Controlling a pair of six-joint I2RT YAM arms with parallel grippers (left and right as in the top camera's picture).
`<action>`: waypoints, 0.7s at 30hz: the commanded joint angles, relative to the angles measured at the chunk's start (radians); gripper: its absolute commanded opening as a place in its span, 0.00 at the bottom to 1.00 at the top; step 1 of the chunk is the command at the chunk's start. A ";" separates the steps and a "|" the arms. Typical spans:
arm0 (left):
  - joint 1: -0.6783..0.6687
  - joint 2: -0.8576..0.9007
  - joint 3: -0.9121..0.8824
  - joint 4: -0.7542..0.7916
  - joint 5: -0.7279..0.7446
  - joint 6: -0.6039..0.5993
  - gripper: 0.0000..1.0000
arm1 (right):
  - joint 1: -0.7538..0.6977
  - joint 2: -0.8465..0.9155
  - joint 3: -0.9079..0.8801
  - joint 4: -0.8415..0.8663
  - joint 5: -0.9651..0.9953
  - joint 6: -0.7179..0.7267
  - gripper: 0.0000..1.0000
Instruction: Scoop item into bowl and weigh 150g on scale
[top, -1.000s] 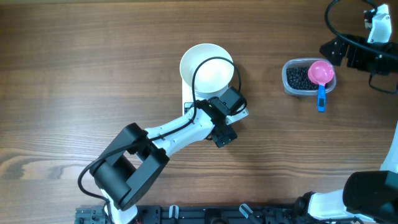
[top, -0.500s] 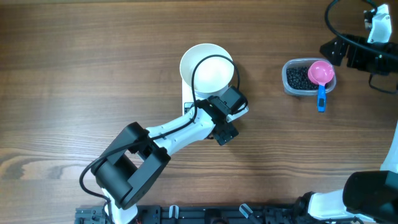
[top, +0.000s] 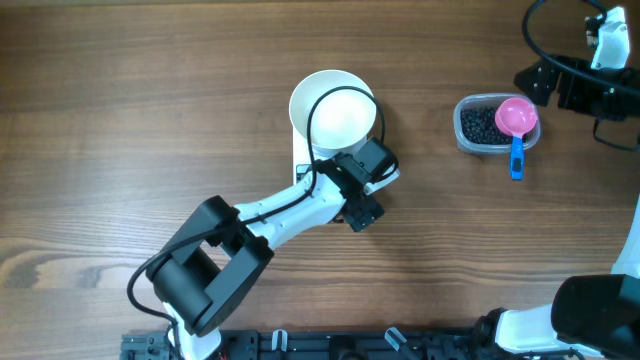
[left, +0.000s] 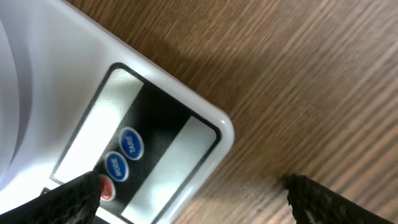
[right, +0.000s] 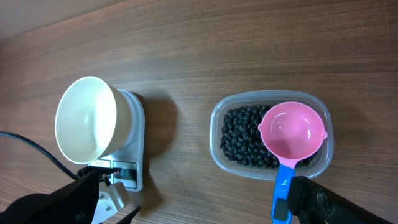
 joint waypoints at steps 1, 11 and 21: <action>-0.014 -0.052 -0.034 -0.007 0.101 -0.053 0.99 | 0.002 0.010 -0.006 0.005 -0.014 0.007 1.00; -0.048 -0.197 -0.034 -0.079 0.132 -0.117 1.00 | 0.002 0.010 -0.007 0.006 -0.012 0.007 1.00; -0.040 -0.279 -0.034 -0.219 0.177 -0.277 1.00 | 0.002 0.010 -0.007 0.009 -0.011 0.007 0.99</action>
